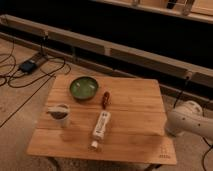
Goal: Push the eraser across the table
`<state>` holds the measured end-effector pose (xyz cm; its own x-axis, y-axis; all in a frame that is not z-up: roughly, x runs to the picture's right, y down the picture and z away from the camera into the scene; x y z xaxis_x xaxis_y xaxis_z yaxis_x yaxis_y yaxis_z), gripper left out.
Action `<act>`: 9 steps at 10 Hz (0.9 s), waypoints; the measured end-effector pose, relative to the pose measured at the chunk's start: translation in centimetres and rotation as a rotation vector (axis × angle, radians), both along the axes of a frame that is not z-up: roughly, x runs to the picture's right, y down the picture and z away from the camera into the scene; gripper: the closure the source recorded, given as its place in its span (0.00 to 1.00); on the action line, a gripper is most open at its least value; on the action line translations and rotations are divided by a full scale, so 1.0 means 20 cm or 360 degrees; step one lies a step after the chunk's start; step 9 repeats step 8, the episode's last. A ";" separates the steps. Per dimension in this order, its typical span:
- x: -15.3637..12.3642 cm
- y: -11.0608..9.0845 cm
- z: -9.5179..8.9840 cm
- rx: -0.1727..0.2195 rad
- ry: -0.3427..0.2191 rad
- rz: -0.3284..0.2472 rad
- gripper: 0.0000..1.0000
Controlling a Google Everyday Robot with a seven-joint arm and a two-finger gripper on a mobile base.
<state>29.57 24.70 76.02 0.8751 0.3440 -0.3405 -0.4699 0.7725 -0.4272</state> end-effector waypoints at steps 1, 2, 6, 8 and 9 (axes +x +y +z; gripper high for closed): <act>-0.13 -0.02 -0.02 0.0020 -0.0011 -0.0039 1.00; -0.29 -0.04 -0.07 0.0043 -0.0011 -0.0098 1.00; -0.61 -0.13 -0.24 0.0148 -0.0021 -0.0245 1.00; -0.70 -0.15 -0.32 0.0204 -0.0027 -0.0298 1.00; -0.70 -0.15 -0.32 0.0204 -0.0027 -0.0298 1.00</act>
